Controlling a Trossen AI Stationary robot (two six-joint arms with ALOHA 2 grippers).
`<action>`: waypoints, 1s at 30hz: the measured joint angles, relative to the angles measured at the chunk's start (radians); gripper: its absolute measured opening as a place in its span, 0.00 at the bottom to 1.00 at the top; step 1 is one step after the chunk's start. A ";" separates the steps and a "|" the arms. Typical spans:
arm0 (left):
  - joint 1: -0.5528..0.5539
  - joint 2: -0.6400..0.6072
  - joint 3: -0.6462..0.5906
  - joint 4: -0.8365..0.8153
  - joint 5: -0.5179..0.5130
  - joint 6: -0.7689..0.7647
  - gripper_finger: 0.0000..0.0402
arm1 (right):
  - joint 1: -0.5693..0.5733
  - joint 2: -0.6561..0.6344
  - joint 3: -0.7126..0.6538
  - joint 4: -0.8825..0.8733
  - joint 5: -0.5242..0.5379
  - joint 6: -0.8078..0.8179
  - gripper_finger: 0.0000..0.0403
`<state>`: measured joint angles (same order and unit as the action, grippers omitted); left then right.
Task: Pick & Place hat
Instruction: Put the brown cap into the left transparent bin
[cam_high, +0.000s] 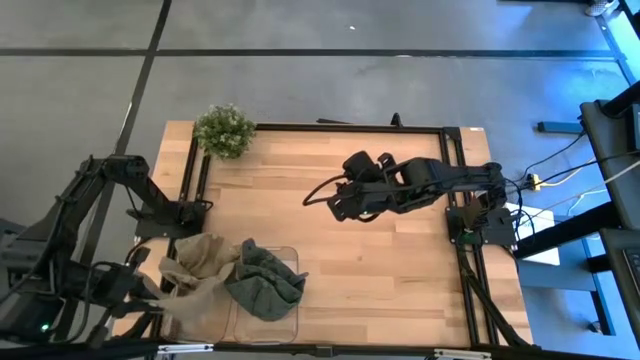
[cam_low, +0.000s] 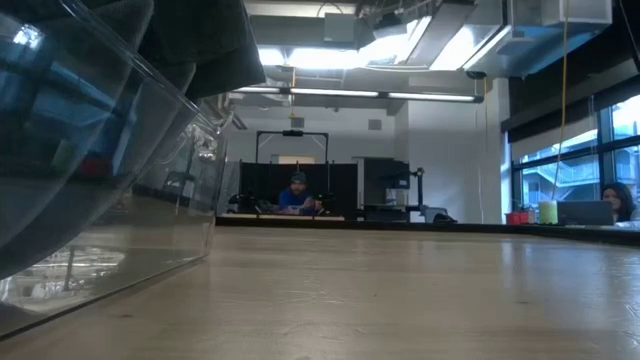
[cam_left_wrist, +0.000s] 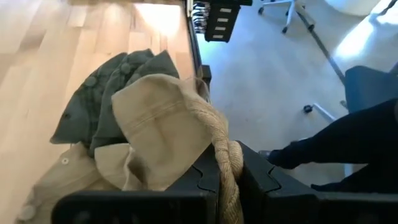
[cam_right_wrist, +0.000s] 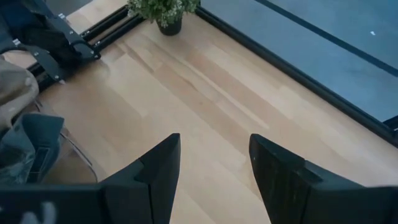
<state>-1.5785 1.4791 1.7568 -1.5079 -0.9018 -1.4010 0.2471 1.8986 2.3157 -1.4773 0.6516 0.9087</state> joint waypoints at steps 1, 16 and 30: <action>0.002 0.000 -0.001 -0.001 0.001 0.001 0.05 | 0.001 0.000 0.000 0.000 0.000 0.000 0.48; 0.074 -0.037 -0.004 -0.030 0.083 0.133 0.05 | 0.000 0.000 0.000 0.000 0.002 -0.052 0.48; 0.065 -0.058 -0.090 0.036 0.104 0.259 0.05 | 0.000 0.000 0.000 0.002 0.002 -0.023 0.48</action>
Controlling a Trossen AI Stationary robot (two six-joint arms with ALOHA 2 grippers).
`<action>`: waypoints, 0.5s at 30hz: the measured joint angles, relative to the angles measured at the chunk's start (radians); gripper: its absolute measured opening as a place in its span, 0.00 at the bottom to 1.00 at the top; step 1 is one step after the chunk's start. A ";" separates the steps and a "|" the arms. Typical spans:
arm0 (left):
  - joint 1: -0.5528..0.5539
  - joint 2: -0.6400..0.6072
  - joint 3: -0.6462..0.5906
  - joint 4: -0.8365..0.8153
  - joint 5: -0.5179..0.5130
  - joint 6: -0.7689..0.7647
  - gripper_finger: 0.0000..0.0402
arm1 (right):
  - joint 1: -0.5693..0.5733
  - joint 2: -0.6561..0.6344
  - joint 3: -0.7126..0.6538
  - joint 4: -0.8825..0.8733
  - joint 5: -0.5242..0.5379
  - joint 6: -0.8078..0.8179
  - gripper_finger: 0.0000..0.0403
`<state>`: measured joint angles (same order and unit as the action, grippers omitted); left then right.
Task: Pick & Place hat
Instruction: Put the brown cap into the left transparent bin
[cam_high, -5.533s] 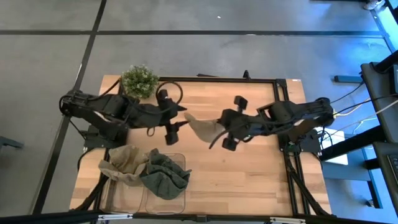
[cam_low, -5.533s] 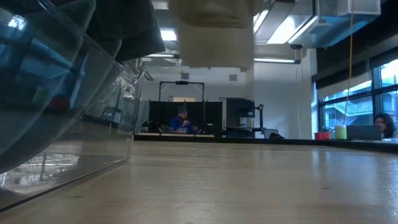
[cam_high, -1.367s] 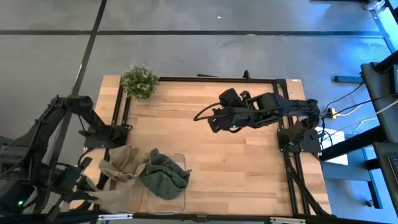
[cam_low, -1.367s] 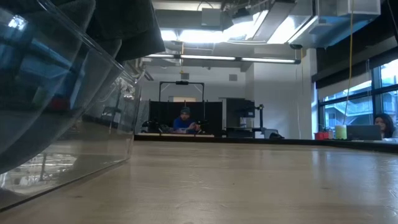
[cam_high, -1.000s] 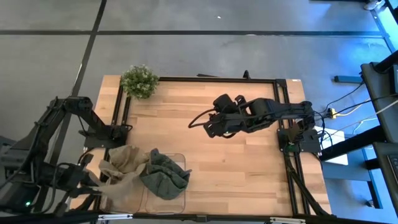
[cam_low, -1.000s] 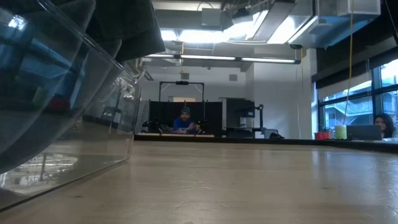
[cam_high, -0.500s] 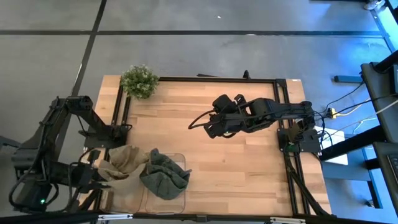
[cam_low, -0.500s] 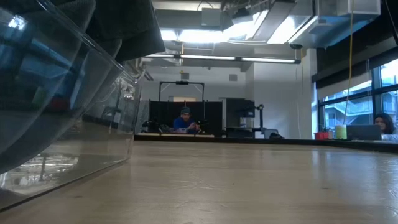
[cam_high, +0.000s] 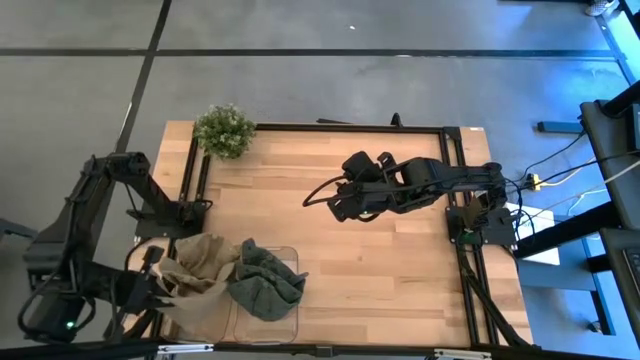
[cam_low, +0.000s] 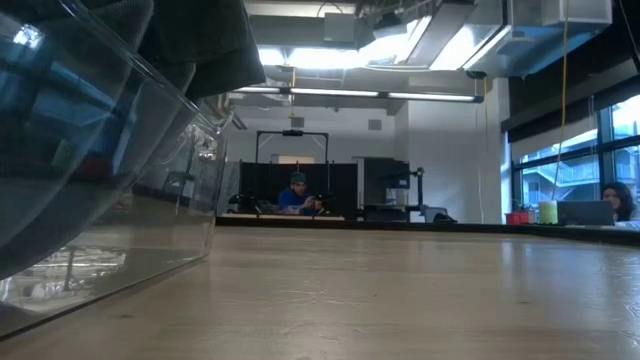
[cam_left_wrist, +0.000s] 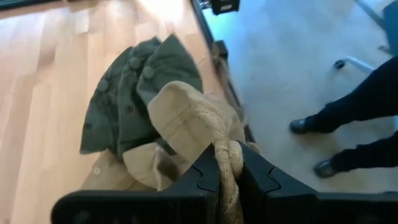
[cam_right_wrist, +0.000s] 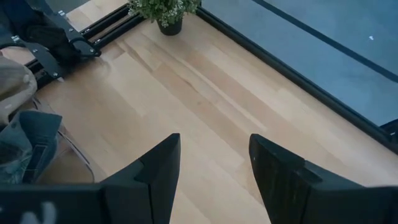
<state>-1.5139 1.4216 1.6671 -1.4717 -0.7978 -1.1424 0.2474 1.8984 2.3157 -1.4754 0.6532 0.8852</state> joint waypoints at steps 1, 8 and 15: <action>0.000 -0.008 -0.024 0.003 0.000 -0.010 0.05 | 0.000 0.000 0.000 0.002 0.000 0.000 0.48; -0.038 -0.147 -0.222 0.222 -0.082 -0.017 0.05 | -0.002 0.000 0.000 0.014 0.000 0.002 0.48; -0.043 -0.233 -0.388 0.408 -0.063 0.081 0.05 | -0.002 0.000 0.000 0.018 0.000 0.010 0.48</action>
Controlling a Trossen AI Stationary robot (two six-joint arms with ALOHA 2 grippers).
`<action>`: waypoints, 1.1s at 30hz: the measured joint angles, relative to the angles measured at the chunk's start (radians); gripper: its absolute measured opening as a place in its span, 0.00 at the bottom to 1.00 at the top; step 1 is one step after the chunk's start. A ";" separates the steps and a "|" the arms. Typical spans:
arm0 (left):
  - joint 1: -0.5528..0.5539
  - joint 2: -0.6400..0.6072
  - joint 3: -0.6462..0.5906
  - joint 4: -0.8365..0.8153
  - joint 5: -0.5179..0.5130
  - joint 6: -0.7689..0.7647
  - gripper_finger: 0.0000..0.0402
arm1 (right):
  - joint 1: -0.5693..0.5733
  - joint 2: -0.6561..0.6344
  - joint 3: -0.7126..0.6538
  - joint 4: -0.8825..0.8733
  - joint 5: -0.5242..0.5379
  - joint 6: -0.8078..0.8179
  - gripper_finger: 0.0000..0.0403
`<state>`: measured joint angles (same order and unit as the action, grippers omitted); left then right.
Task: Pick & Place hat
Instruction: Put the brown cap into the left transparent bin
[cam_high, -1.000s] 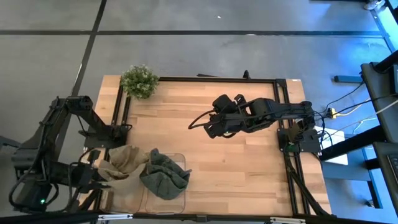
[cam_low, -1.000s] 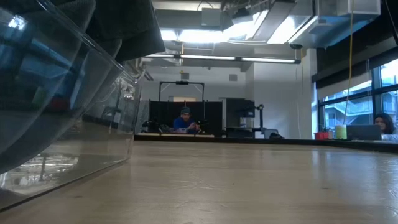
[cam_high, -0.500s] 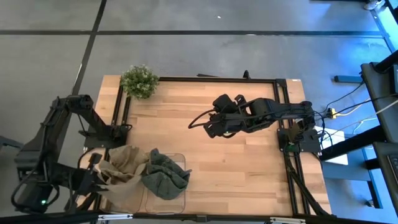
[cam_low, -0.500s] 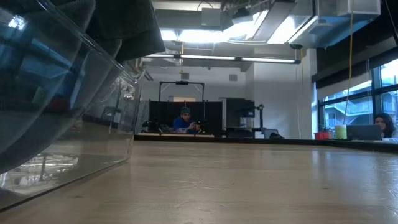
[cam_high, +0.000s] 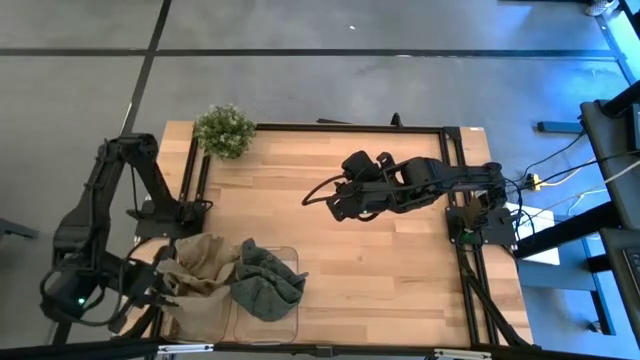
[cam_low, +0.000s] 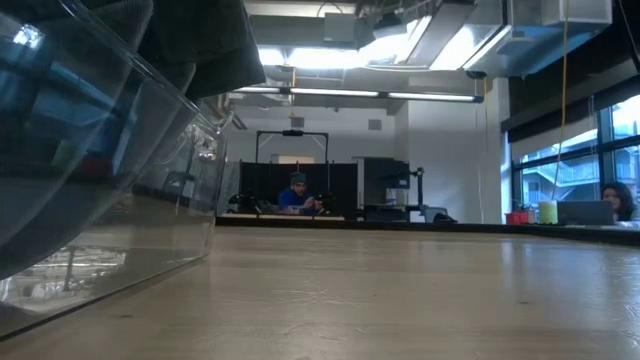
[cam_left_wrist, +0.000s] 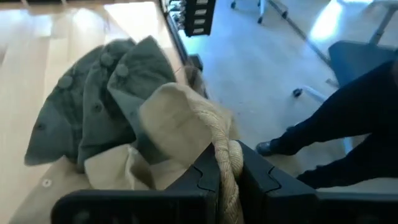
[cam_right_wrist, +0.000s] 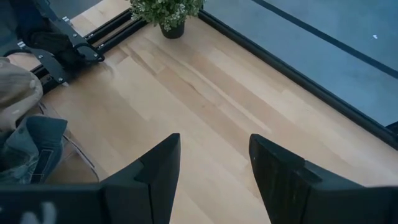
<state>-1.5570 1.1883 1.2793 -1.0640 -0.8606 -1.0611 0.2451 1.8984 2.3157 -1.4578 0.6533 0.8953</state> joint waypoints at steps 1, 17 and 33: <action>0.000 0.000 -0.014 -0.003 0.002 -0.005 0.05 | 0.000 0.000 0.000 0.000 0.000 0.010 0.48; 0.001 -0.017 -0.230 -0.021 0.100 -0.291 0.11 | 0.000 0.000 0.000 0.000 0.000 0.019 0.48; 0.002 -0.018 -0.236 -0.114 0.098 -0.327 0.23 | -0.001 0.000 0.000 -0.001 -0.001 0.015 0.48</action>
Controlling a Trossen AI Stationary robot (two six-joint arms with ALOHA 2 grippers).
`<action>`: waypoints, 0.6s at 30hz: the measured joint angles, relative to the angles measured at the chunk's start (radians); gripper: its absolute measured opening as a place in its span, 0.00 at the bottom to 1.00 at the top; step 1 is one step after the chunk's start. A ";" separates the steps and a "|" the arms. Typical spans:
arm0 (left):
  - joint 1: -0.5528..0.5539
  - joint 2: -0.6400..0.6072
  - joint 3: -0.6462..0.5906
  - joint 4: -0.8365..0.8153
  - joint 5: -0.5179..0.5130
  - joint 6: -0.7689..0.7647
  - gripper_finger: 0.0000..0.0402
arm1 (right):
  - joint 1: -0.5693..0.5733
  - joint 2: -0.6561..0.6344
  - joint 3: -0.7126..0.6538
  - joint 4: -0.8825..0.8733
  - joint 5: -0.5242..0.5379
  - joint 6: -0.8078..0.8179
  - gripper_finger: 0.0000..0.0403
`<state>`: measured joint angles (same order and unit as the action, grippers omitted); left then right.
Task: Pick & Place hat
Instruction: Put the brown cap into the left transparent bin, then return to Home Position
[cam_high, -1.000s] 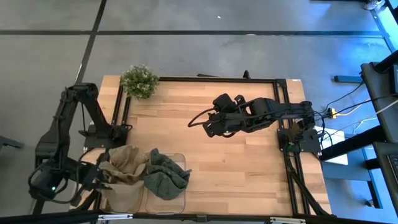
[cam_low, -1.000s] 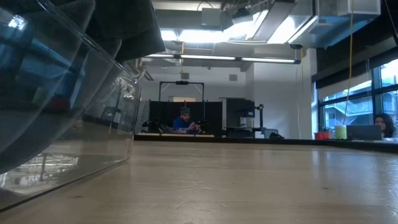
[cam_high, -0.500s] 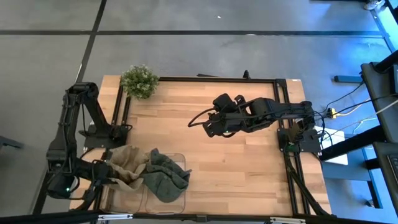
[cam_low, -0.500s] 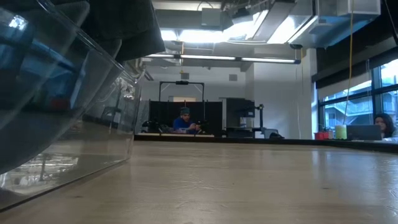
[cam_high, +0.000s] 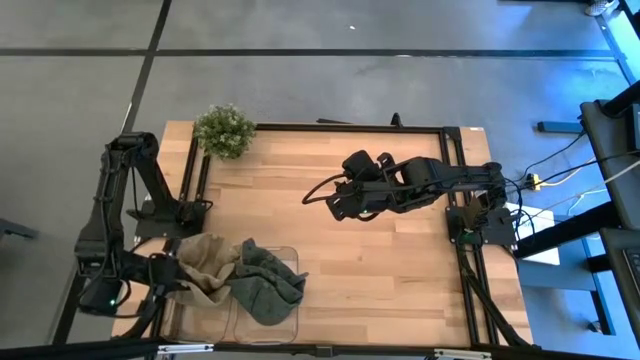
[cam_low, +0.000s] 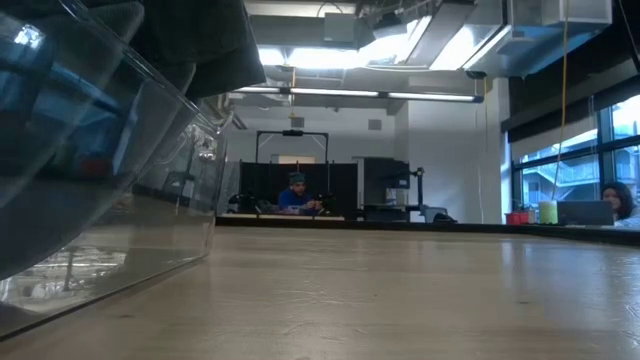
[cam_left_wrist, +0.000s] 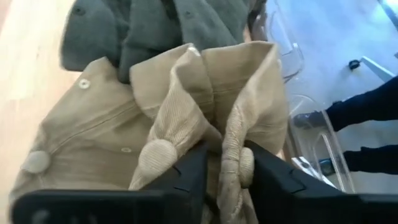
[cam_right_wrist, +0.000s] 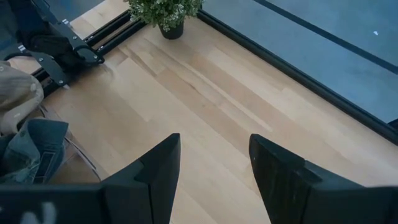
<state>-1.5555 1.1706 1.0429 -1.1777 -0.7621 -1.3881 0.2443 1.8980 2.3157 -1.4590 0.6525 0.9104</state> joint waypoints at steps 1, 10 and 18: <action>0.000 0.000 0.003 -0.015 0.000 -0.014 0.26 | 0.000 0.000 0.000 0.000 0.000 -0.001 0.48; 0.000 -0.080 0.091 -0.084 -0.058 0.020 0.38 | 0.000 0.000 0.000 -0.010 -0.027 -0.042 0.48; -0.001 -0.252 0.159 -0.176 -0.185 0.129 0.38 | 0.000 -0.009 0.000 -0.006 -0.030 -0.056 0.48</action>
<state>-1.5562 0.9186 1.2022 -1.3535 -0.9475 -1.2586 0.2443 1.8890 2.3157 -1.4647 0.6224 0.8548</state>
